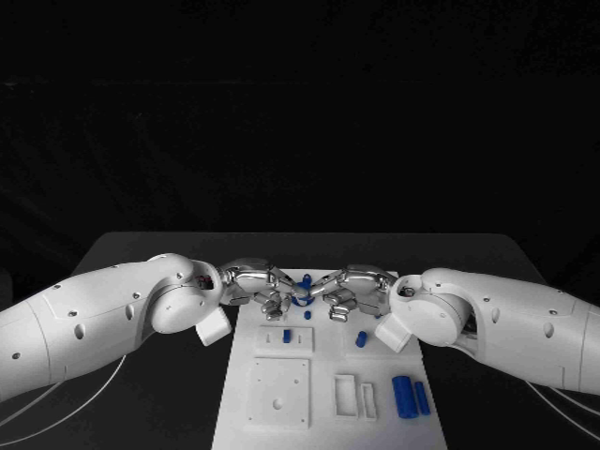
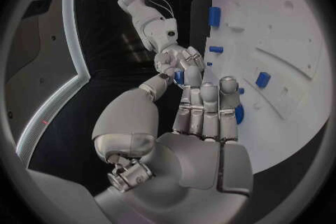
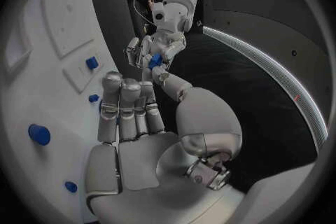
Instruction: Assemble the parts on the task board
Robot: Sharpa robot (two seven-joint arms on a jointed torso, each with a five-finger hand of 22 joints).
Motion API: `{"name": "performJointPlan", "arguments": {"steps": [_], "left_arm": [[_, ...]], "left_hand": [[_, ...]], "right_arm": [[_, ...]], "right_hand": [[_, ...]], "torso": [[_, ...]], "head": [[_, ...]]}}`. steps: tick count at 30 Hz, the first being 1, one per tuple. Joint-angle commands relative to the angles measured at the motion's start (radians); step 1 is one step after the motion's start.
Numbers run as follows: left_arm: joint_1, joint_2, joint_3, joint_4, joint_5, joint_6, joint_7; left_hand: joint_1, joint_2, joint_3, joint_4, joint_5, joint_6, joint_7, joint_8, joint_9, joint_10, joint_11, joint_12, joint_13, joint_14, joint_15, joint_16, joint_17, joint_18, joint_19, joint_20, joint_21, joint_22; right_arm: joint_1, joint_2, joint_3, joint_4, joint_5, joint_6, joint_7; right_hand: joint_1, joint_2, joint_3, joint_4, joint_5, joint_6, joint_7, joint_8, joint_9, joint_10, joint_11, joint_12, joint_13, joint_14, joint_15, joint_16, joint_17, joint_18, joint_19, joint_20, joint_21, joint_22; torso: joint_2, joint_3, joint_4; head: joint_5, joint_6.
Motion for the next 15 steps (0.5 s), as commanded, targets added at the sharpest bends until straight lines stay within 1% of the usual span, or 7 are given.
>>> {"name": "performJointPlan", "arguments": {"steps": [1,5,8,15], "left_arm": [[0.001,0.002,0.001,0.001,0.012,-0.004,0.012],[0.001,0.001,0.001,0.0,0.013,-0.01,0.012],[0.001,0.001,0.001,0.0,0.013,-0.016,0.011],[0.001,0.0,0.001,-0.003,0.003,-0.033,0.007]], "left_hand": [[0.008,0.025,0.0,-0.008,-0.004,0.007,-0.001,0.005,0.005,0.006,-0.005,0.003,-0.002,0.003,-0.007,0.004,-0.001,-0.001,0.005,-0.107,-0.001,0.016],[0.013,0.042,0.001,-0.013,-0.002,0.008,-0.001,0.007,0.006,0.008,-0.006,0.003,-0.003,0.004,-0.008,0.004,-0.001,-0.002,0.005,-0.108,0.0,0.015],[0.017,0.061,0.004,-0.019,0.0,0.009,-0.002,0.008,0.007,0.011,-0.007,0.003,-0.005,0.005,-0.009,0.005,-0.001,-0.003,0.006,-0.109,0.0,0.015],[0.015,0.081,0.005,-0.028,-0.008,0.024,-0.008,0.016,0.011,0.025,-0.012,0.005,-0.007,0.014,-0.014,0.01,0.0,-0.003,0.012,-0.112,0.004,0.016]], "right_arm": [[-0.001,0.003,0.0,0.009,-0.003,0.032,0.012],[-0.001,0.002,0.0,0.011,-0.003,0.033,0.011],[-0.001,0.001,0.0,0.013,-0.004,0.033,0.011],[-0.002,-0.004,0.0,0.02,-0.008,0.033,0.012]], "right_hand": [[-0.001,0.007,0.001,-0.003,-0.004,-0.001,0.006,0.0,0.001,-0.005,-0.003,0.005,0.001,0.002,-0.007,0.005,0.002,0.029,-0.001,-0.009,0.007,0.02],[-0.001,0.007,0.002,-0.003,-0.004,-0.001,0.006,0.0,0.001,-0.005,-0.003,0.005,0.001,0.002,-0.007,0.005,0.002,0.029,-0.001,-0.009,0.007,0.02],[-0.001,0.007,0.002,-0.003,-0.004,-0.001,0.006,0.0,0.002,-0.005,-0.003,0.005,0.001,0.002,-0.007,0.005,0.002,0.029,-0.001,-0.009,0.007,0.02],[-0.001,0.006,0.002,-0.003,-0.004,-0.001,0.006,0.0,0.002,-0.005,-0.003,0.004,0.001,0.002,-0.007,0.005,0.002,0.029,-0.002,-0.009,0.007,0.02]], "torso": [[0.0,-0.0001,0.0002],[0.0,-0.0001,0.0],[0.0,-0.0002,0.0],[-0.001,0.0,-0.0003]], "head": [[0.0,0.0],[0.001,-0.001],[0.001,-0.001],[0.001,-0.001]]}}
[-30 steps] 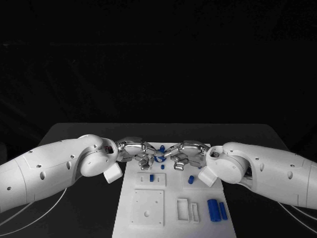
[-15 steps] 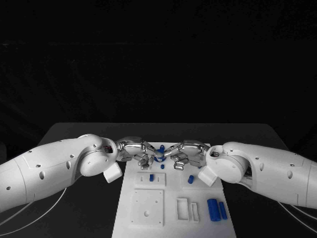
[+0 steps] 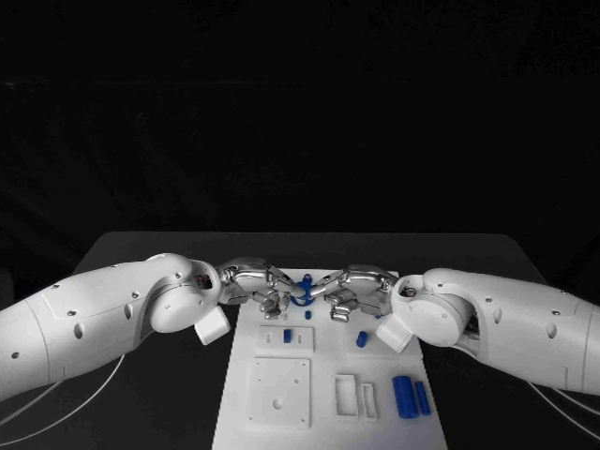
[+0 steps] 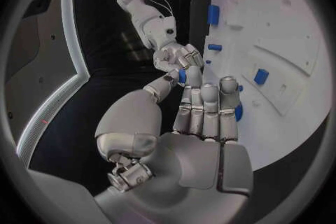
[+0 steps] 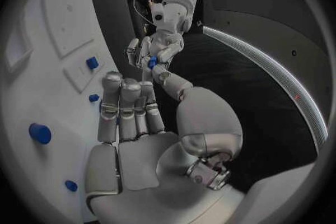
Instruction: Assemble the parts on the task board
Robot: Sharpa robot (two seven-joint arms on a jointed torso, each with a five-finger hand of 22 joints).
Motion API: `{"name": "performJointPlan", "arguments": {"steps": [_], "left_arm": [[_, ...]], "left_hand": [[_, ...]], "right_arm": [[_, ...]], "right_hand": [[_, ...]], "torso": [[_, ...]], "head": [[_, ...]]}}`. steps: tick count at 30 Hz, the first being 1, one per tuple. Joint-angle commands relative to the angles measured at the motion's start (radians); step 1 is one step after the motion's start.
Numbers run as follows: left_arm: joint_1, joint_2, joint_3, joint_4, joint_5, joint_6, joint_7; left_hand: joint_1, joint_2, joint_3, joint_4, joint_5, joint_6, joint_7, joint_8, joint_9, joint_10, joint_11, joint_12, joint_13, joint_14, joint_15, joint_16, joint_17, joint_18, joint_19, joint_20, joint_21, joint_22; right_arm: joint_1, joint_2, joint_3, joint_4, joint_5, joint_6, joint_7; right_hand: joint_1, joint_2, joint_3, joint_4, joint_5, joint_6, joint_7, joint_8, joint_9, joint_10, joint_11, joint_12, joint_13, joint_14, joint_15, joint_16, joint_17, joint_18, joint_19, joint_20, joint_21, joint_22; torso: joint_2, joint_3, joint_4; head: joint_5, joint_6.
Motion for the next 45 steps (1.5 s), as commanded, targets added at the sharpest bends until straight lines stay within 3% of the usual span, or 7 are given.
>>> {"name": "performJointPlan", "arguments": {"steps": [1,20,30,38,40,43,45], "left_arm": [[0.001,0.003,0.001,0.003,0.0,-0.025,0.007],[0.001,0.0,0.001,0.007,-0.069,-0.055,0.005],[0.003,-0.023,0.001,0.035,-0.16,-0.193,-0.042],[0.051,-0.05,-0.004,0.073,-0.233,-0.254,-0.145],[0.08,-0.062,-0.03,0.091,-0.25,-0.253,-0.196],[0.11,-0.07,-0.048,0.102,-0.25,-0.208,-0.253],[0.141,-0.08,-0.083,0.117,-0.257,-0.194,-0.284]], "left_hand": [[0.003,0.019,-0.001,-0.008,-0.01,0.013,0.001,0.016,0.012,0.012,-0.002,0.005,-0.002,0.016,-0.014,0.004,0.0,-0.004,0.009,-0.111,0.005,0.016],[-0.004,0.029,-0.006,-0.048,-0.012,0.045,-0.015,0.031,0.02,0.06,-0.019,0.009,-0.008,0.055,-0.032,0.013,0.003,0.002,0.042,-0.127,0.021,0.015],[-0.029,-0.002,0.009,-0.073,0.158,0.08,-0.028,0.034,0.017,0.106,-0.034,0.001,-0.019,0.097,-0.047,0.008,0.0,0.005,0.076,-0.14,0.032,0.01],[-0.051,-0.019,0.009,-0.083,0.194,0.117,-0.042,0.04,0.014,0.15,-0.048,-0.005,-0.025,0.135,-0.061,0.005,0.001,0.009,0.103,-0.15,0.036,0.005],[-0.058,-0.026,0.011,-0.089,0.236,0.132,-0.048,0.043,0.013,0.168,-0.055,-0.007,-0.027,0.152,-0.068,0.005,0.002,0.011,0.115,-0.154,0.039,0.003],[-0.064,-0.029,0.012,-0.093,0.252,0.139,-0.051,0.043,0.012,0.177,-0.057,-0.011,-0.029,0.16,-0.07,0.003,0.003,0.011,0.121,-0.156,0.04,0.002],[-0.068,-0.039,0.017,-0.098,0.273,0.146,-0.053,0.043,0.01,0.185,-0.057,-0.019,-0.033,0.156,-0.07,-0.003,0.003,0.005,0.1,-0.151,0.029,0.001]], "right_arm": [[-0.002,0.003,0.0,0.013,-0.008,0.033,0.012],[-0.004,-0.011,0.0,-0.001,-0.007,-0.05,0.038],[-0.004,-0.041,0.021,-0.025,0.018,-0.121,0.079],[0.038,-0.064,0.037,-0.061,-0.091,-0.153,0.108],[0.056,-0.068,0.039,-0.08,-0.155,-0.166,0.119],[0.07,-0.072,0.04,-0.101,-0.212,-0.176,0.128],[0.078,-0.072,0.04,-0.117,-0.278,-0.188,0.136]], "right_hand": [[-0.001,0.006,0.002,-0.003,-0.004,-0.001,0.006,-0.001,-0.001,-0.003,-0.001,0.004,0.001,0.0,-0.005,0.005,0.001,0.029,-0.002,-0.009,0.007,0.02],[-0.007,0.003,0.001,0.0,-0.003,-0.007,0.008,-0.005,0.001,-0.007,0.001,0.001,0.001,-0.002,-0.004,0.003,0.0,0.029,-0.003,-0.007,0.006,0.019],[-0.098,-0.038,-0.102,-0.005,0.039,-0.056,0.034,-0.054,-0.015,-0.04,0.027,-0.014,-0.003,-0.03,0.021,-0.023,-0.009,0.029,-0.034,0.009,-0.018,0.014],[-0.086,-0.036,-0.125,-0.008,0.053,-0.057,0.034,-0.061,-0.018,-0.045,0.027,-0.015,-0.004,-0.034,0.021,-0.027,-0.011,0.029,-0.04,0.01,-0.025,0.013],[-0.081,-0.037,-0.132,-0.007,0.061,-0.061,0.037,-0.068,-0.02,-0.058,0.031,-0.026,-0.01,-0.052,0.026,-0.042,-0.017,0.029,-0.06,0.017,-0.041,0.01],[-0.079,-0.04,-0.141,-0.007,0.07,-0.068,0.043,-0.076,-0.022,-0.067,0.036,-0.042,-0.023,-0.07,0.031,-0.057,-0.025,0.029,-0.08,0.03,-0.059,0.007],[-0.075,-0.044,-0.146,-0.007,0.076,-0.083,0.049,-0.086,-0.026,-0.072,0.042,-0.047,-0.027,-0.077,0.036,-0.063,-0.028,0.029,-0.088,0.035,-0.066,0.007]], "torso": [[-0.001,0.0001,-0.0003],[0.0,0.0002,0.0002],[-0.002,0.0008,-0.0012],[-0.004,0.0026,-0.0017],[-0.006,0.0026,-0.0003],[-0.01,0.0035,-0.0005],[-0.013,0.0044,0.0001]], "head": [[0.0,0.0],[0.001,0.002],[0.003,0.003],[0.008,-0.001],[0.008,-0.004],[0.011,-0.012],[0.009,-0.019]]}}
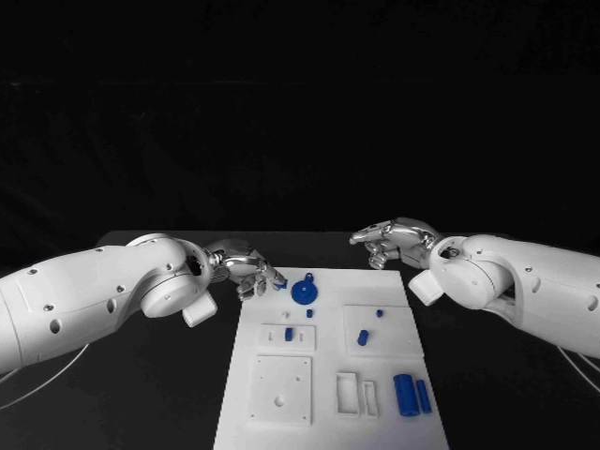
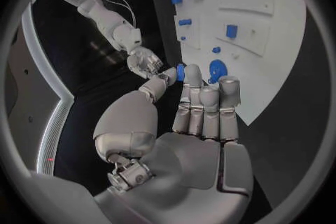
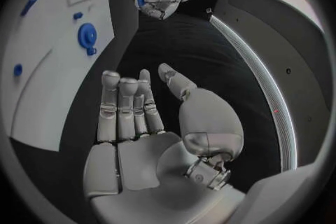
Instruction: Assemble the parts on the task board
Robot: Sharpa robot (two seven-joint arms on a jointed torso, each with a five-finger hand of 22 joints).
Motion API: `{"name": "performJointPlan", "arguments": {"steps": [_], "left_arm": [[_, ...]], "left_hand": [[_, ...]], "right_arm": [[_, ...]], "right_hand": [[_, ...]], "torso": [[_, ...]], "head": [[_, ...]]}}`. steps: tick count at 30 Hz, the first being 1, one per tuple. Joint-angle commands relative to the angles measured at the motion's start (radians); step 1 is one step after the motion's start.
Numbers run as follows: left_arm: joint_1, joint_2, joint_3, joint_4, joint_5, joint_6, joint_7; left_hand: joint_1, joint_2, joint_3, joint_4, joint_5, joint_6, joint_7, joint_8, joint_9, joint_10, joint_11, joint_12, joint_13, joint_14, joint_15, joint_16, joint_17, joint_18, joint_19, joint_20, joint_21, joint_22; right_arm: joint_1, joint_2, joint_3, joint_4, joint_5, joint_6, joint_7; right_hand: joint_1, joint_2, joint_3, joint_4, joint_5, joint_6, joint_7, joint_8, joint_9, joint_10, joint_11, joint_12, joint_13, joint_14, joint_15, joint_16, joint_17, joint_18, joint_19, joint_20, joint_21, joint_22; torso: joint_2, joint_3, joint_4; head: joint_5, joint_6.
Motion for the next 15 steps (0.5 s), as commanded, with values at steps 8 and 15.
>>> {"name": "performJointPlan", "arguments": {"steps": [8,15], "left_arm": [[0.062,-0.004,-0.091,0.046,-0.115,-0.005,-0.224],[0.064,0.008,-0.117,0.076,-0.299,-0.026,-0.262]], "left_hand": [[-0.01,-0.016,0.008,-0.008,0.053,0.063,-0.04,0.041,0.007,0.116,-0.072,-0.035,-0.017,0.095,-0.084,-0.014,0.005,0.008,-0.008,-0.12,-0.003,0.003],[-0.026,-0.017,-0.003,-0.023,0.158,0.105,-0.064,0.061,0.019,0.2,-0.096,-0.024,-0.01,0.176,-0.109,0.003,0.017,0.022,0.059,-0.14,0.024,0.001]], "right_arm": [[0.016,0.019,0.01,-0.085,-0.299,-0.099,0.084],[0.027,0.041,0.012,-0.128,-0.366,-0.113,0.101]], "right_hand": [[0.03,-0.016,-0.023,0.0,0.013,-0.056,0.033,-0.034,-0.004,-0.074,0.038,-0.136,-0.12,-0.143,0.055,-0.123,-0.079,0.01,-0.15,0.064,-0.129,-0.016],[0.057,-0.018,-0.01,-0.007,0.018,-0.093,0.055,-0.054,-0.03,-0.108,0.122,-0.478,-0.453,-0.328,0.197,-0.371,-0.286,-0.041,-0.396,0.144,-0.377,-0.127]], "torso": [[-0.016,0.0065,0.0043],[-0.017,0.0068,0.0053]], "head": [[0.013,-0.033],[0.027,-0.047]]}}
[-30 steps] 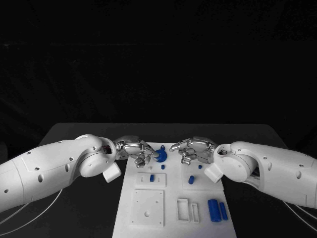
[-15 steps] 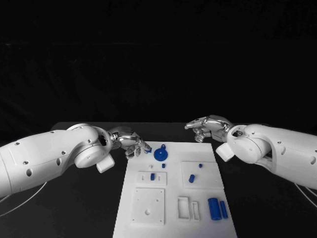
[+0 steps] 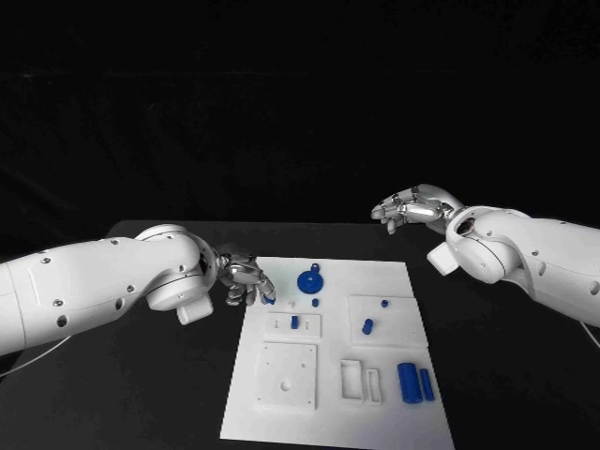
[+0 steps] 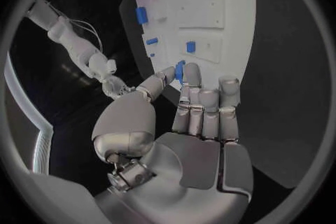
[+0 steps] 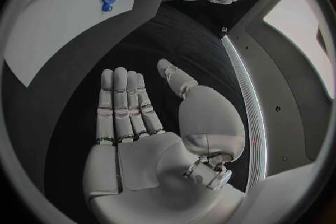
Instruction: Assemble the parts on the task board
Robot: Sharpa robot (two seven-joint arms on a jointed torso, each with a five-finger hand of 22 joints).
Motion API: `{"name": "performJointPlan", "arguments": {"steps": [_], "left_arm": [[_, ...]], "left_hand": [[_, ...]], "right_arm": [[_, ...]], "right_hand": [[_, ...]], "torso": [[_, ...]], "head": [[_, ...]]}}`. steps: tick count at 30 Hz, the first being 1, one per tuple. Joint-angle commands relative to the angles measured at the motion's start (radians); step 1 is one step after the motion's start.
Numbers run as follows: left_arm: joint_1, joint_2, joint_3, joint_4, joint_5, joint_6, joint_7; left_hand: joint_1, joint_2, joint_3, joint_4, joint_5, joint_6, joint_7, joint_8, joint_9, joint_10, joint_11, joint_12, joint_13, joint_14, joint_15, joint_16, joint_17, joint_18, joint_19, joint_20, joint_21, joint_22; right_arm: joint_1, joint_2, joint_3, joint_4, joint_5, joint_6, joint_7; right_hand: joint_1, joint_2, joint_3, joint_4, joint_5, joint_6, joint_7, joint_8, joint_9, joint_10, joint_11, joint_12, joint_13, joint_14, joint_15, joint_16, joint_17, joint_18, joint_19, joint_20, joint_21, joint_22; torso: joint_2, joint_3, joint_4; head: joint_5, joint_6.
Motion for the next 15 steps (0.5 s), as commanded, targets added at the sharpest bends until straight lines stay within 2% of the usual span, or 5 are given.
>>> {"name": "performJointPlan", "arguments": {"steps": [1,4,8,9,15], "left_arm": [[0.004,0.005,-0.007,0.017,-0.149,-0.039,-0.056],[0.004,0.013,-0.007,0.029,-0.172,-0.07,-0.057],[0.003,0.022,-0.007,0.038,-0.234,-0.094,-0.06],[0.003,0.025,-0.007,0.04,-0.244,-0.097,-0.06],[-0.008,0.043,-0.007,0.036,-0.306,-0.131,-0.062]], "left_hand": [[0.001,0.014,0.0,-0.008,0.026,0.055,-0.049,0.06,0.02,0.132,-0.109,0.011,0.006,0.128,-0.112,0.007,0.005,0.023,0.027,-0.135,0.011,0.001],[-0.001,0.011,0.004,-0.01,0.047,0.059,-0.05,0.06,0.021,0.169,-0.109,0.018,0.011,0.157,-0.112,0.011,0.012,0.031,0.052,-0.141,0.019,-0.001],[-0.003,0.009,0.006,-0.011,0.062,0.063,-0.051,0.06,0.022,0.179,-0.11,0.019,0.012,0.165,-0.113,0.012,0.016,0.033,0.061,-0.142,0.021,-0.002],[-0.003,0.009,0.007,-0.011,0.066,0.065,-0.051,0.061,0.023,0.181,-0.111,0.019,0.013,0.166,-0.114,0.012,0.018,0.034,0.063,-0.142,0.022,-0.002],[-0.009,0.009,0.009,-0.01,0.078,0.071,-0.054,0.063,0.024,0.189,-0.113,0.019,0.016,0.171,-0.116,0.014,0.023,0.038,0.073,-0.142,0.025,-0.003]], "right_arm": [[0.004,0.008,0.001,-0.011,-0.098,-0.025,0.04],[0.008,0.016,0.002,-0.022,-0.128,-0.027,0.041],[0.01,0.028,0.002,-0.042,-0.182,-0.039,0.049],[0.01,0.031,0.002,-0.047,-0.189,-0.045,0.051],[0.011,0.046,0.002,-0.069,-0.234,-0.066,0.064]], "right_hand": [[0.014,-0.002,0.005,0.001,0.001,-0.012,0.002,-0.008,-0.011,0.018,0.022,-0.123,-0.135,-0.034,0.039,-0.089,-0.086,-0.025,-0.054,0.027,-0.073,-0.043],[0.005,0.001,-0.004,0.002,0.025,-0.024,0.007,-0.012,-0.028,0.035,0.042,-0.243,-0.268,-0.07,0.079,-0.211,-0.198,-0.03,-0.106,0.053,-0.166,-0.104],[0.007,0.001,-0.014,0.003,0.03,-0.027,0.008,-0.011,-0.036,0.055,0.047,-0.296,-0.327,-0.073,0.091,-0.266,-0.253,-0.03,-0.121,0.064,-0.206,-0.13],[0.005,-0.001,-0.018,0.004,0.033,-0.03,0.008,-0.012,-0.038,0.056,0.05,-0.315,-0.344,-0.094,0.101,-0.293,-0.273,-0.038,-0.145,0.069,-0.224,-0.137],[0.009,0.0,-0.031,0.01,0.039,-0.041,0.004,-0.01,-0.053,0.095,0.058,-0.422,-0.434,-0.096,0.115,-0.364,-0.354,-0.053,-0.2,0.08,-0.276,-0.141]], "torso": [[-0.001,0.0009,0.0013],[0.002,-0.0002,0.0027],[0.002,-0.0008,0.0014],[0.002,-0.0009,0.0009],[0.003,-0.0022,0.0011]], "head": [[0.007,-0.007],[0.009,-0.01],[0.012,-0.014],[0.013,-0.016],[0.012,-0.023]]}}
